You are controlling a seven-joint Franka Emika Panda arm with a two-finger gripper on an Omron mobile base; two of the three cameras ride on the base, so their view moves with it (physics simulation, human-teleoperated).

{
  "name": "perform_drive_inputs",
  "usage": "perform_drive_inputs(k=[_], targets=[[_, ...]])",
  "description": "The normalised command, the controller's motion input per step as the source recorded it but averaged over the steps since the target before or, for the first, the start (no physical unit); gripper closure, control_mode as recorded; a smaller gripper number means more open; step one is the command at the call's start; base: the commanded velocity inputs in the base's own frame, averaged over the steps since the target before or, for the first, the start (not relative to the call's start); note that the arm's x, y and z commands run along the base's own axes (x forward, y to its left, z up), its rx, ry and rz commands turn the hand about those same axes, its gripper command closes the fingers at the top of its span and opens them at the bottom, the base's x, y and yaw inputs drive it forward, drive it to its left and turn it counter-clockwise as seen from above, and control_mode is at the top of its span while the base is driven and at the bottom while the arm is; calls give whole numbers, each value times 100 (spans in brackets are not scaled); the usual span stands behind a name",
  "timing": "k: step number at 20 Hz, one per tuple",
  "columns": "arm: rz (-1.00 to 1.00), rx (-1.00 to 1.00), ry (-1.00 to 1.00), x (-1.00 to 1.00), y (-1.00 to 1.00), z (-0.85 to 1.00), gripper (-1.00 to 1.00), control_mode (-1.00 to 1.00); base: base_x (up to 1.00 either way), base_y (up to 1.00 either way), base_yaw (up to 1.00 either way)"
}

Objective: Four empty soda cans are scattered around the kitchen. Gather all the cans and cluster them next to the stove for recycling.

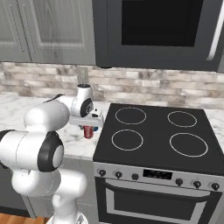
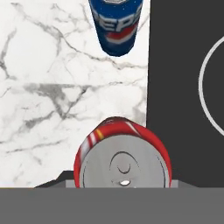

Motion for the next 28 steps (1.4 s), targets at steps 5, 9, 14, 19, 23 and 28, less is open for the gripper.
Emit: perform_drive_inputs(k=[5,9,14,19,23,28], targets=[[0,0,0,31,1,-8,100,-100,0,0,0],[0,0,0,30,0,-8,100,-100,0,0,0],[1,0,0,26,0,-12,100,-100,0,0,0],[1,0,0,16,0,-10,100,-100,0,0,0],[1,0,0,15,0,-9,100,-100,0,0,0],[0,0,0,19,0,-12,100,-100,0,0,0]])
